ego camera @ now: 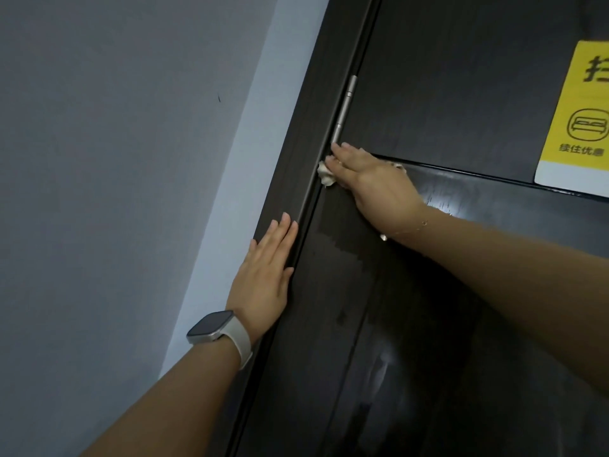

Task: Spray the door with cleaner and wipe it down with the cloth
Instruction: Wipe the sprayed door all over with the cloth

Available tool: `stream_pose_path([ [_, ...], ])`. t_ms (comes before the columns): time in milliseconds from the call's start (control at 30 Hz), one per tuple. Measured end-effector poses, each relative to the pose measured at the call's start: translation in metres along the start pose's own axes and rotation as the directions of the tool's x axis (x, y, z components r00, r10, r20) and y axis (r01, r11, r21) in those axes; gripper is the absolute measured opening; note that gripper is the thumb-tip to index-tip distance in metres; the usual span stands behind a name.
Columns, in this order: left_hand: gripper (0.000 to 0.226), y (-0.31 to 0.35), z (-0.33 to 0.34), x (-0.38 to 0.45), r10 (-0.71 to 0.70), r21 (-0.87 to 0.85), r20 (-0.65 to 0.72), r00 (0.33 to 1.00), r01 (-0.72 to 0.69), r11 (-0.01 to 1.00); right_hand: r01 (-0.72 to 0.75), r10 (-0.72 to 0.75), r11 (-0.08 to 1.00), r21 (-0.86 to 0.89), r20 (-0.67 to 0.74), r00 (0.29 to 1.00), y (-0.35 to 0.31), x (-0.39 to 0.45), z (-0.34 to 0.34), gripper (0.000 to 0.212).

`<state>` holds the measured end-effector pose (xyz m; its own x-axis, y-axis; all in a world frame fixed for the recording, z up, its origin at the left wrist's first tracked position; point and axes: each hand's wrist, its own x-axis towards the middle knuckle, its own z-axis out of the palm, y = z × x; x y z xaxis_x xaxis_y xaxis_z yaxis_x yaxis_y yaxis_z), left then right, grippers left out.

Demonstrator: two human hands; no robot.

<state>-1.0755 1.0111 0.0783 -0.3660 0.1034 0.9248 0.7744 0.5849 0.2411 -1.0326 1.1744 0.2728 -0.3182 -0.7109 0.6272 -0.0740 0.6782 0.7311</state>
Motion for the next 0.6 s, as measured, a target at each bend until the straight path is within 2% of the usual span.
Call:
stream_pose_path([
  [100,0.075,-0.001,-0.001,0.000,0.005,0.002,0.015,1.000,-0.005,1.000,-0.044,0.044,0.999,0.005,-0.004,0.999,-0.025,-0.014,0.006,0.068],
  [200,0.077,-0.002,-0.006,0.001,0.020,0.007,0.053,0.998,-0.020,1.000,0.116,-0.115,0.993,-0.013,0.080,0.990,-0.045,-0.044,0.009,0.071],
  [267,0.077,-0.004,-0.008,0.001,0.027,0.020,0.076,0.997,-0.028,0.999,0.166,-0.162,0.986,-0.031,0.108,0.981,-0.037,-0.039,0.004,0.073],
  [433,0.076,-0.003,-0.008,-0.001,0.016,0.015,0.081,0.997,-0.017,1.000,-0.063,0.065,0.998,-0.032,0.061,0.996,-0.018,-0.013,-0.002,0.073],
  [500,0.075,-0.002,-0.008,-0.001,0.021,0.000,0.083,0.996,-0.021,1.000,-0.060,0.062,0.998,-0.036,0.035,0.997,-0.039,-0.032,0.002,0.069],
  [600,0.075,-0.001,-0.005,-0.001,0.012,0.001,0.069,0.998,-0.012,1.000,0.051,-0.051,0.999,0.011,0.087,0.995,-0.091,-0.090,0.015,0.062],
])
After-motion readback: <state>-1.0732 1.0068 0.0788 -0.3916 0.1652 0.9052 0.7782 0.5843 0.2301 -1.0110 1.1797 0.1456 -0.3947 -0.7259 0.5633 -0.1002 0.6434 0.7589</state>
